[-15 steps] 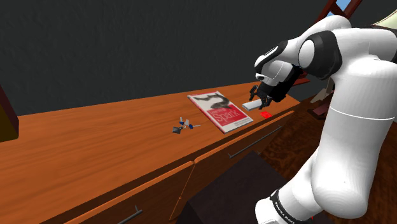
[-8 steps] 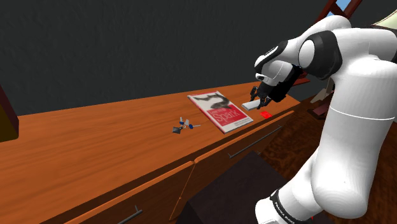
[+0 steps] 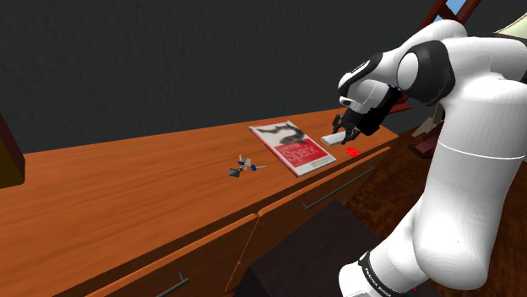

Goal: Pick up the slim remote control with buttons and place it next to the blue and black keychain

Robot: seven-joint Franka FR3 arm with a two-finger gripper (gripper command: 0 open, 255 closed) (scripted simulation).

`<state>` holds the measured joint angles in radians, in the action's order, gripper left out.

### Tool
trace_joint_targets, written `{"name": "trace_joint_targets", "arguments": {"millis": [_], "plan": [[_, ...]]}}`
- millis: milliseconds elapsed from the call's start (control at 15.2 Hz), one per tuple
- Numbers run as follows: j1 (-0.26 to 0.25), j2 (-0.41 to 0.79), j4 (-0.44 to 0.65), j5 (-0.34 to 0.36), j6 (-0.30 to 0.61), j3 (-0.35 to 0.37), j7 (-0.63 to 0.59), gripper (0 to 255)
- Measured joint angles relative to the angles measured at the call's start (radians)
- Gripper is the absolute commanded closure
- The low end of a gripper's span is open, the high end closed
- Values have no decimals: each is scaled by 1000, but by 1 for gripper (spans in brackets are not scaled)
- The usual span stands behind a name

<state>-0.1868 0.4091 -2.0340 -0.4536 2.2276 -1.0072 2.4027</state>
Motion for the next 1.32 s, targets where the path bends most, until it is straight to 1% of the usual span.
{"name": "trace_joint_targets", "arguments": {"millis": [660,990,1056,1122,1188,1320], "plan": [[-68,-87,36,100,-87,-78,-65,255],[-97,-126,70,146,-140,-109,-98,255],[-97,-128,79,150,-150,-111,-99,255],[-124,-150,68,170,-149,-124,-121,255],[-167,-188,43,207,-141,-145,-156,255],[-272,-298,-29,317,-110,-190,-259,255]]}}
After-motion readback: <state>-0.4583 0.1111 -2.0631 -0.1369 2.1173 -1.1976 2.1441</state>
